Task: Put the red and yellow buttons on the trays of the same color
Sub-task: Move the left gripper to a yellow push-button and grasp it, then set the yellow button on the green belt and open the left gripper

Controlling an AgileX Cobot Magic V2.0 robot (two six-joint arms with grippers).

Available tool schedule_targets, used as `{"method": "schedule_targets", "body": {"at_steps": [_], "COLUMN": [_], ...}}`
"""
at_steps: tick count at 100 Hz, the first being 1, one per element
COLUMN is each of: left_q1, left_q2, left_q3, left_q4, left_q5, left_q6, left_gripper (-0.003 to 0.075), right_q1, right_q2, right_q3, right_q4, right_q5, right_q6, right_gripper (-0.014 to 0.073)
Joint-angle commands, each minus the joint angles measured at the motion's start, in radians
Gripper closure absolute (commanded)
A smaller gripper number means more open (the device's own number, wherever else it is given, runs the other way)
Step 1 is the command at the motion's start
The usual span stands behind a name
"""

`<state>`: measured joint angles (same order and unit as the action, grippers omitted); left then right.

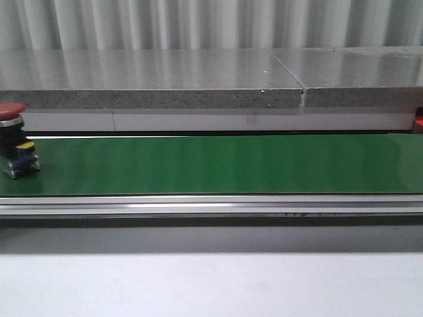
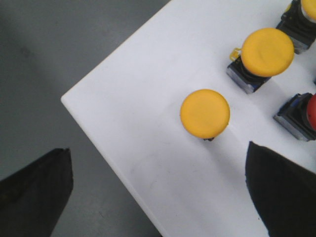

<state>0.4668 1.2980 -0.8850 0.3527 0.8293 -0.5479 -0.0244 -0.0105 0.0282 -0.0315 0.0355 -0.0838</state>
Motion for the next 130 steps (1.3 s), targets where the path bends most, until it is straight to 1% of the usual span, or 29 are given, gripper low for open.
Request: {"method": "schedule_targets", "body": {"at_steps": [1,40,82,96,105,112,119,130], "left_q1": [0.003,0.001,0.001,0.001,0.001,0.001,0.001,0.001], "left_q2": [0.011,0.168,0.281,0.317,0.333,0.34,0.34,0.34], "left_q3": [-0.023,-0.023,-0.033,-0.042,-0.043,-0.043,-0.043,-0.05], "left_q4": [0.021,0.01,0.004,-0.004,-0.008,-0.008,-0.008,-0.008], "left_q5": [-0.059,-0.131,-0.212,-0.221,-0.223,-0.223,-0.228,-0.224], "left_q6": [-0.01,-0.01,-0.01,-0.01,-0.01,-0.01,-0.01,-0.01], "left_gripper": [0.0065,0.0065,0.0065,0.008,0.0111,0.0154,0.0222,0.0374], "right_q1": [-0.004,-0.004,-0.004,-0.004,-0.004,-0.004,-0.004,-0.004], "right_q2": [-0.011,-0.01,-0.01,-0.01,-0.01,-0.01,-0.01,-0.01], "right_q3": [-0.006,-0.006,-0.006,-0.006,-0.006,-0.006,-0.006,-0.006], "right_q4": [-0.011,-0.011,-0.011,-0.011,-0.011,-0.011,-0.011,-0.011], "right_q5": [-0.081,-0.081,-0.081,-0.081,-0.081,-0.081,-0.081,-0.081], "right_q6": [0.0,0.0,0.0,0.0,0.0,0.0,0.0,0.0], "right_gripper": [0.0661,0.0661,0.0661,0.0661,0.0661,0.0661,0.0661,0.0661]}}
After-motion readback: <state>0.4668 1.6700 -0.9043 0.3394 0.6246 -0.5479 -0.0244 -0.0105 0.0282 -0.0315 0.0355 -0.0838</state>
